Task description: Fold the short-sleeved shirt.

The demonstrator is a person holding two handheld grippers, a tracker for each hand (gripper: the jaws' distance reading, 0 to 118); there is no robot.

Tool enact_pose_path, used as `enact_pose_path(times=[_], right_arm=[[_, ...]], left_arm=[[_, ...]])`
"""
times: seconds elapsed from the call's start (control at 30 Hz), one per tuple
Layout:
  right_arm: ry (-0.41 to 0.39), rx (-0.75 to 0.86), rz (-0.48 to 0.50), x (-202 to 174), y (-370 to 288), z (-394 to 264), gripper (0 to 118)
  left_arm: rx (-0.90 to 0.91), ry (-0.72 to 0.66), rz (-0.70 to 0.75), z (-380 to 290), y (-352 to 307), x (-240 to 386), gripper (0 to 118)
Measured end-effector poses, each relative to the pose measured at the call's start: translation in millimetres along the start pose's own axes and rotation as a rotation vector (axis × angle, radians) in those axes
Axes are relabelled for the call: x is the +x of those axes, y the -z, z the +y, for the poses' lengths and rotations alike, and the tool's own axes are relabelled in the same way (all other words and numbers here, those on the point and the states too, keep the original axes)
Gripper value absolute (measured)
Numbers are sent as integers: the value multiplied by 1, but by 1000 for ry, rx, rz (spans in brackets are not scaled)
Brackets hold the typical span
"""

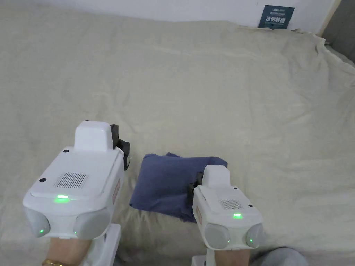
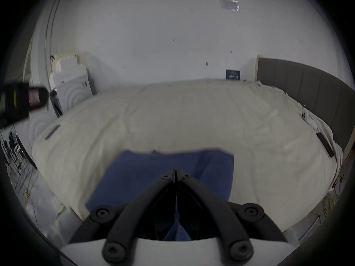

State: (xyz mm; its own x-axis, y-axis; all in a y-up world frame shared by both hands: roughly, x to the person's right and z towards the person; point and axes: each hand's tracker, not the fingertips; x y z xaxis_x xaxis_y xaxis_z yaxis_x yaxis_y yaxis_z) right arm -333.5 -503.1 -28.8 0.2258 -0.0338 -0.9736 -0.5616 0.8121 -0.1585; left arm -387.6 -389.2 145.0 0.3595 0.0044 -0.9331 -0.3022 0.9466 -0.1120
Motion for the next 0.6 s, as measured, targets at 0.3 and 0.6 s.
enact_pose_path(times=[0.3,0.6], right_arm=[[112,-54,8,27,12,-26,0],[146,-69,23,32,14,-24,0]], left_arm=[[-38,-7,-8,-9,10,-2,0],[-231,-190,-179,6,43,-34,43]])
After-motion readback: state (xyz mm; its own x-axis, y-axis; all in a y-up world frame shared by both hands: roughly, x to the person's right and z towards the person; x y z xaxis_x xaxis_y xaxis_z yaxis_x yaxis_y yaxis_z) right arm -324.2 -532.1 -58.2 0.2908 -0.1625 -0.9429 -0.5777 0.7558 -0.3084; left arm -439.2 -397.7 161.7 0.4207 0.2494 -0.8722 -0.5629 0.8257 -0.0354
